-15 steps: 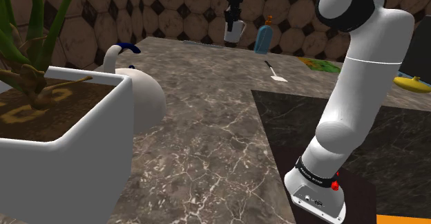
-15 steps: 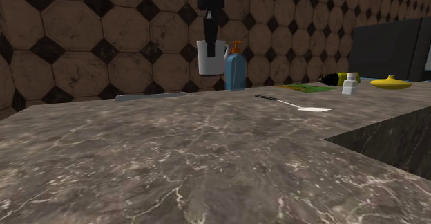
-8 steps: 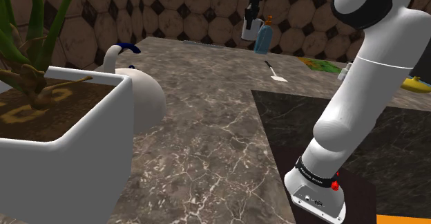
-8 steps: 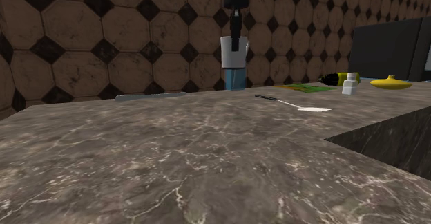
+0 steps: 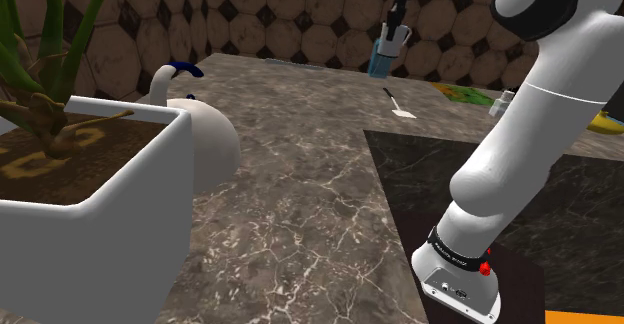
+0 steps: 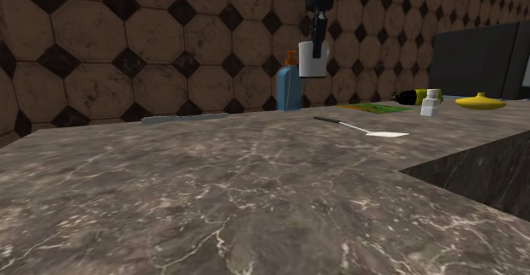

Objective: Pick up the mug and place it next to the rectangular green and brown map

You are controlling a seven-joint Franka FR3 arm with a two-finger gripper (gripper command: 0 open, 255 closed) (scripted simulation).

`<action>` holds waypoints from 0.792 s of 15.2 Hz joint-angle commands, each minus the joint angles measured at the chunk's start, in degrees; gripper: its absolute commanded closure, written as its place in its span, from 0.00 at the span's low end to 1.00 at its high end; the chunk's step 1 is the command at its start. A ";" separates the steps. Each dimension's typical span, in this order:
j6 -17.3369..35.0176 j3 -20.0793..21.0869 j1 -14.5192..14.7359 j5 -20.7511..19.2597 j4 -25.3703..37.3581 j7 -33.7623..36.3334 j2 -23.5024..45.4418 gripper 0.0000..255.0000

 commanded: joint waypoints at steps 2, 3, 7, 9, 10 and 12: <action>-0.89 -1.85 -1.86 0.12 0.92 -3.91 -0.15 1.00; -1.18 -2.56 -2.55 0.21 1.34 -5.31 -0.07 1.00; -2.49 -5.44 -5.51 0.84 3.87 -11.11 0.95 1.00; -3.28 -6.94 -7.10 1.39 5.67 -14.12 1.92 1.00; -3.71 -7.70 -7.93 1.73 6.72 -15.65 2.53 1.00; -4.68 -9.20 -9.75 2.58 9.14 -18.78 4.03 1.00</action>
